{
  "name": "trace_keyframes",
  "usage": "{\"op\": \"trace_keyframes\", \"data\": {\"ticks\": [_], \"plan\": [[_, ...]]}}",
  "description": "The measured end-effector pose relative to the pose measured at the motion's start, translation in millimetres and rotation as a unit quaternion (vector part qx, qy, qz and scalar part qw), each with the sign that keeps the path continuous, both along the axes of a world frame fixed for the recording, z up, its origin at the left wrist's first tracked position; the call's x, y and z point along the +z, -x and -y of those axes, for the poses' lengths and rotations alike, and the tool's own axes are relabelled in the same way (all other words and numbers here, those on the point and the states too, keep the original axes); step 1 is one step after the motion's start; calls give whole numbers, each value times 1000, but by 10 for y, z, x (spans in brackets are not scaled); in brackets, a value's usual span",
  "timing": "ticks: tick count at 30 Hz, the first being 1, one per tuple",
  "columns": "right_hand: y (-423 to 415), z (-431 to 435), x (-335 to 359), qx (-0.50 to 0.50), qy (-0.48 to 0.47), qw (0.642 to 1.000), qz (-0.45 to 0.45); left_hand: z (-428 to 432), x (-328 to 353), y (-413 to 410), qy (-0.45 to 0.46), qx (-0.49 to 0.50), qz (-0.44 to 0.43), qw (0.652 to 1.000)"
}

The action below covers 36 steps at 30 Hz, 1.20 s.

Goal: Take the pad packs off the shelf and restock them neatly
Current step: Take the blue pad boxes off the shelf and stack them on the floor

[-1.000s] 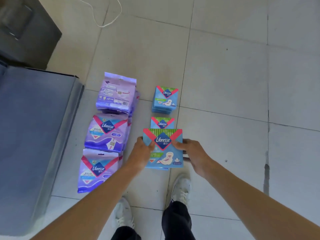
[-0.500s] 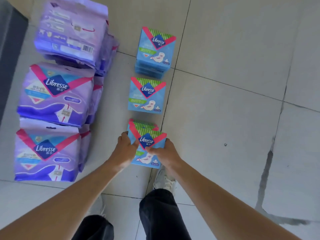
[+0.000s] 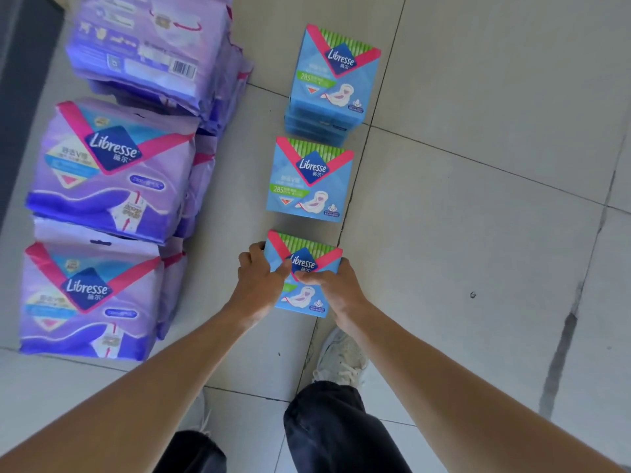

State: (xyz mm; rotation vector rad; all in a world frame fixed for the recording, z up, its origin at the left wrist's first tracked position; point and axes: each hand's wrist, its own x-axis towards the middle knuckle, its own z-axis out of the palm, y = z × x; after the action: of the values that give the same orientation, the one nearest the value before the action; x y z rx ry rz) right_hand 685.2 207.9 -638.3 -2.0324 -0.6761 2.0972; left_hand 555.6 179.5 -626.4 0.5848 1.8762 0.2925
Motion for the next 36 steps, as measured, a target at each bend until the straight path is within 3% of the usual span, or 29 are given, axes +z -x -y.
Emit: {"op": "trace_keyframes", "data": {"ticks": [4,8,13,16,19,23,25,31,36], "plan": [[-17,-30,135,7,6,1000,22,28,100,34,1,22,5,1000],[-51,-150,468,47,51,993,98,50,399,118,2,20,-35,999],[-59,-425,1331,188,0,964,187,20,1173,435,-8,-17,-99,995],[87,-625,2075,332,-74,915,219,-58,1875,761,-42,-74,-127,988],[431,-876,2834,477,-165,825,253,-154,2721,1201,-45,-91,-157,982],[1237,-1201,3856,598,-287,706,248,-233,3947,1928,-51,-126,-251,959],[1729,-1314,4332,623,-337,666,234,-261,4546,2312,-55,-117,-277,952],[3264,-1394,5674,615,-442,636,145,-130,5855,3412,-112,-5,-355,928],[4112,-1201,6203,626,-474,608,116,190,6102,4089,-115,51,-372,920]]}}
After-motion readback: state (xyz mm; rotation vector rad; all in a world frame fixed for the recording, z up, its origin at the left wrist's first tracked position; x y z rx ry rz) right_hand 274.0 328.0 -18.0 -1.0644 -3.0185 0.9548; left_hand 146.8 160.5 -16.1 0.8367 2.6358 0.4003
